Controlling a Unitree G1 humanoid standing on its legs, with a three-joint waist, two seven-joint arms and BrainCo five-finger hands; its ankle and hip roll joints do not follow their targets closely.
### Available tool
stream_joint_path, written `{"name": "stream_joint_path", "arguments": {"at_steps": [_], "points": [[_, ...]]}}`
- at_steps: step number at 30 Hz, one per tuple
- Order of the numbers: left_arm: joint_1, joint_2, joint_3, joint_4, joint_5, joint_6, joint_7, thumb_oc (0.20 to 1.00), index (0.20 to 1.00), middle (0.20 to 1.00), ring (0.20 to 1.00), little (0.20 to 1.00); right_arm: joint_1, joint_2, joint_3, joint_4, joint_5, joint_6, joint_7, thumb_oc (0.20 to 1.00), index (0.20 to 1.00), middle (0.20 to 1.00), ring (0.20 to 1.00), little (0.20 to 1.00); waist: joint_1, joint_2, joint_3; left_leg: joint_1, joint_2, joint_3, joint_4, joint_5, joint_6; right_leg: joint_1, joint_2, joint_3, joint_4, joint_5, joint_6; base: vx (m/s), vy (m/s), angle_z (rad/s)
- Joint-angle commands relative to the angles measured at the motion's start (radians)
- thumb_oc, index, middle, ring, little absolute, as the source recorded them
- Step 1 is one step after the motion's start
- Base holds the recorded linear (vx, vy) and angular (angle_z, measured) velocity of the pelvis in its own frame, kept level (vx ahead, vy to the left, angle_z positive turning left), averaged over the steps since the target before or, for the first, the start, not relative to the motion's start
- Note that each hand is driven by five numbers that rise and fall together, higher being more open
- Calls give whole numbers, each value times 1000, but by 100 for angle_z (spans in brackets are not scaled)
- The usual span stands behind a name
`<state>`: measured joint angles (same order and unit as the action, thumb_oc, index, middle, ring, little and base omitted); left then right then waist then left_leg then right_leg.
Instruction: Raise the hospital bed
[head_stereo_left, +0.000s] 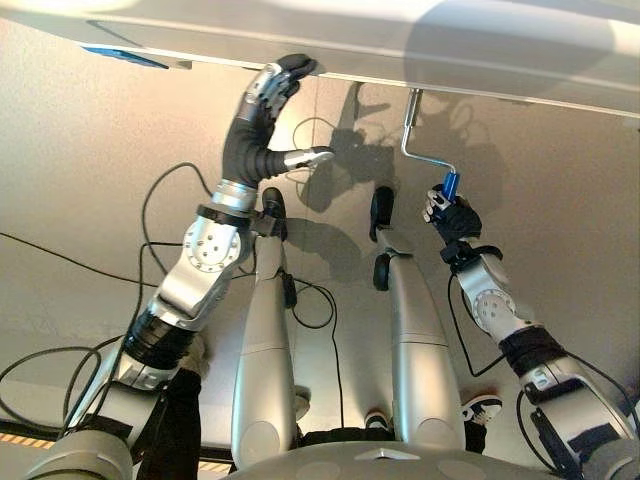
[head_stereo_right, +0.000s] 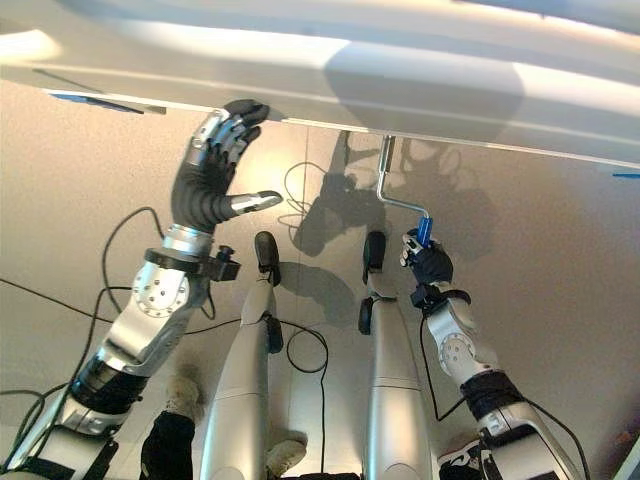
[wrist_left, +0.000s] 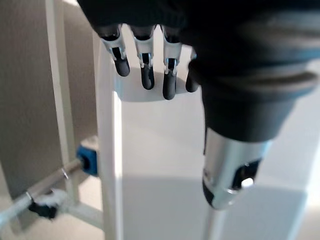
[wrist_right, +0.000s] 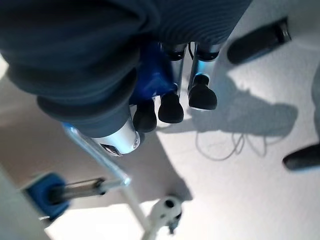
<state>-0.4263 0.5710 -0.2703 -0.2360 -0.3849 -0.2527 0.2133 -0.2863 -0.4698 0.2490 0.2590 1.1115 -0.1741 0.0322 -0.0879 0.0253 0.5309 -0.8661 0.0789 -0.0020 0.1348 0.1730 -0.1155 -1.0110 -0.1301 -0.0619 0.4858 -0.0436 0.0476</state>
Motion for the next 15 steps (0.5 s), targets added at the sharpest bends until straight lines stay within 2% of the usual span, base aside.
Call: {"name": "stream_joint_path", "arguments": {"at_steps": [1, 3, 5, 9, 15], "points": [[19, 49, 63, -72, 31, -64, -6, 1000, 1000, 1000, 1000, 1000, 67, -34, -62, -156, 53, -71, 82, 200, 200, 200, 200, 200, -20, -52, -11, 29, -53, 14, 100, -118, 52, 109, 21, -9, -246, 142, 95, 0, 0, 0], [32, 56, 79, -83, 36, -65, -8, 1000, 1000, 1000, 1000, 1000, 88, -49, -66, -208, 68, -70, 109, 200, 200, 200, 200, 200, -23, -54, -11, 31, -52, 15, 97, -117, 52, 110, 22, -9, -249, 143, 96, 0, 0, 0], [76, 82, 124, -123, 57, -72, -16, 1000, 1000, 1000, 1000, 1000, 145, -94, -86, -360, 92, -66, 171, 200, 200, 200, 200, 200, -31, -59, -11, 31, -55, 15, 96, -117, 51, 115, 23, -11, -255, 146, 97, 0, 0, 0], [120, 111, 160, -167, 23, -83, -43, 1000, 1000, 1000, 1000, 1000, 164, -166, -67, -496, 104, -52, 227, 200, 200, 200, 200, 200, -32, -58, -11, 29, -57, 13, 97, -118, 51, 117, 23, -8, -253, 147, 97, 0, 0, 0], [121, 121, 139, -186, -34, -94, -70, 1000, 1000, 1000, 1000, 1000, 52, -216, 21, -555, 112, -53, 222, 200, 200, 200, 200, 200, -18, -48, -11, 27, -62, 9, 100, -116, 50, 124, 13, -13, -251, 152, 99, 0, 9, 4]]}}
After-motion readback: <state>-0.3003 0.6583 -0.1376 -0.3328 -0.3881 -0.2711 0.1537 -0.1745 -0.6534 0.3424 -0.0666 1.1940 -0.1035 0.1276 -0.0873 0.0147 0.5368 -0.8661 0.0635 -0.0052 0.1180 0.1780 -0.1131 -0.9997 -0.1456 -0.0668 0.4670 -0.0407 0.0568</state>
